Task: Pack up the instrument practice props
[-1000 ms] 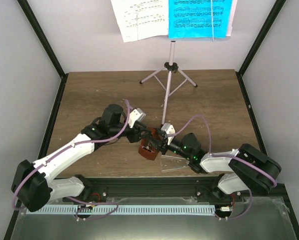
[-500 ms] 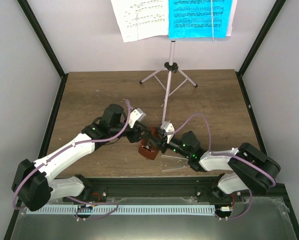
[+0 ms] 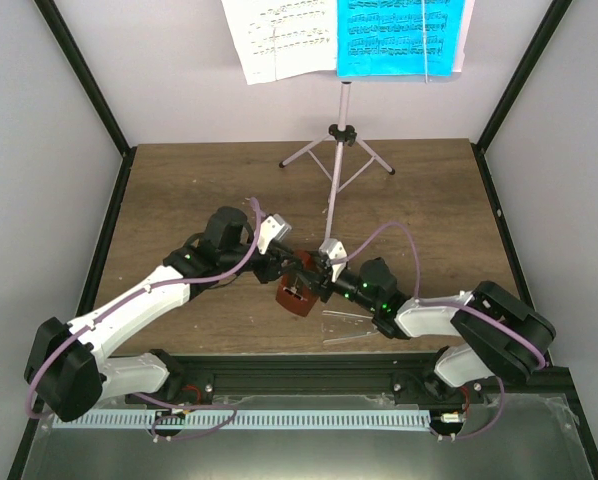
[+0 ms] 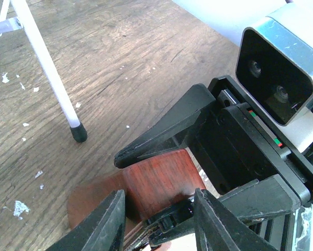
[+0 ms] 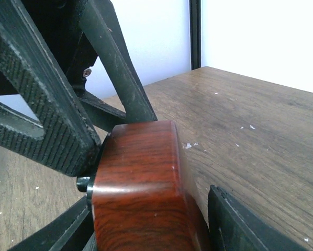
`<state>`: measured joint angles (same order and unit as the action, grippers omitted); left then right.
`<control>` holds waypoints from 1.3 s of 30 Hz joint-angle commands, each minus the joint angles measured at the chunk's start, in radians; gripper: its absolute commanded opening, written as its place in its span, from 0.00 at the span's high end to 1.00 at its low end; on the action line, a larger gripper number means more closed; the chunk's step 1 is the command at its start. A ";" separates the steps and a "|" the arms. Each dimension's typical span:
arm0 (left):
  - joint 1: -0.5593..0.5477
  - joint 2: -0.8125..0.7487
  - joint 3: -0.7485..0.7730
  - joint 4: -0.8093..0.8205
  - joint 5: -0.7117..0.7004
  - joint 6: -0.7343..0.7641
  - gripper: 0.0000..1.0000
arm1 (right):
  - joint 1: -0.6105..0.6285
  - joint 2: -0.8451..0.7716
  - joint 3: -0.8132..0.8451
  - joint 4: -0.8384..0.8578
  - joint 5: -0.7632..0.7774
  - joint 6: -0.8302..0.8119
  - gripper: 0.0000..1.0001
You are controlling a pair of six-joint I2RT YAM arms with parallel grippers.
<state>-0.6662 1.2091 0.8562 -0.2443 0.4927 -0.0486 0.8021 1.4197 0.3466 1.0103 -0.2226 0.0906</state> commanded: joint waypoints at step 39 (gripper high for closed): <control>0.009 -0.157 -0.036 0.053 -0.222 0.022 0.18 | -0.039 -0.306 -0.012 -0.301 -0.047 -0.022 0.00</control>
<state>-0.6659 1.0939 0.8440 -0.2245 0.3378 -0.0456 0.7670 1.2221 0.3546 0.8158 -0.2886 0.0711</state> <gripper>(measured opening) 0.802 0.998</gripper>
